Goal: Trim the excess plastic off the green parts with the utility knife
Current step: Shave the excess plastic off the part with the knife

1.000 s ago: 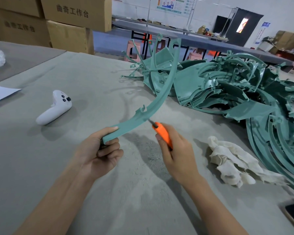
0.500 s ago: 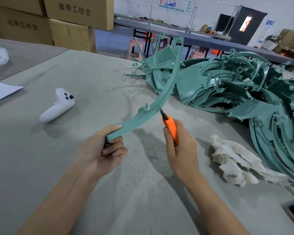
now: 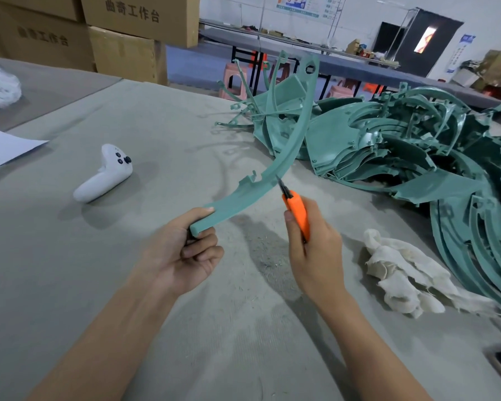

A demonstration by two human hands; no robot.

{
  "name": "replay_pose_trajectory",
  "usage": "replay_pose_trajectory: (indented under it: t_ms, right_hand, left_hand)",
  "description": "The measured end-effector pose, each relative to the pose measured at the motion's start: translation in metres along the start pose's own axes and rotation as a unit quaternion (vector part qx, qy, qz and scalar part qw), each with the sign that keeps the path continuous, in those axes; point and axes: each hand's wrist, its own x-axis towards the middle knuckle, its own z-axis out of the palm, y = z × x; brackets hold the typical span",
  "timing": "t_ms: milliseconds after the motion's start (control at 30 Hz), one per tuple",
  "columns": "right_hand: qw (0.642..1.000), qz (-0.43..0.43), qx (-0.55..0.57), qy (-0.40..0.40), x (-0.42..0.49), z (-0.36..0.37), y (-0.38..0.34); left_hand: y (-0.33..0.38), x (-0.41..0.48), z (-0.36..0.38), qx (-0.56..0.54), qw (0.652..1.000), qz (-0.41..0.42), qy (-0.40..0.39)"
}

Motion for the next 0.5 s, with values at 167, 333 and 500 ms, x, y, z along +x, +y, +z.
replay_pose_trajectory:
  t_ms: [167,333,500]
  right_hand:
    - [1.0,-0.02,0.001,-0.02,-0.008,0.006,-0.007]
    - [0.994,-0.077,-0.01,-0.079,-0.02,0.015,-0.019]
    - [0.997,-0.043,0.016,-0.058,-0.012,0.013,-0.018]
  left_hand:
    - [-0.004,0.0,0.002,-0.016,1.0,-0.005,0.009]
    - [-0.005,0.002,0.004,-0.038,0.999,-0.002,0.023]
    - [-0.006,0.001,0.005,-0.045,0.999,-0.015,0.018]
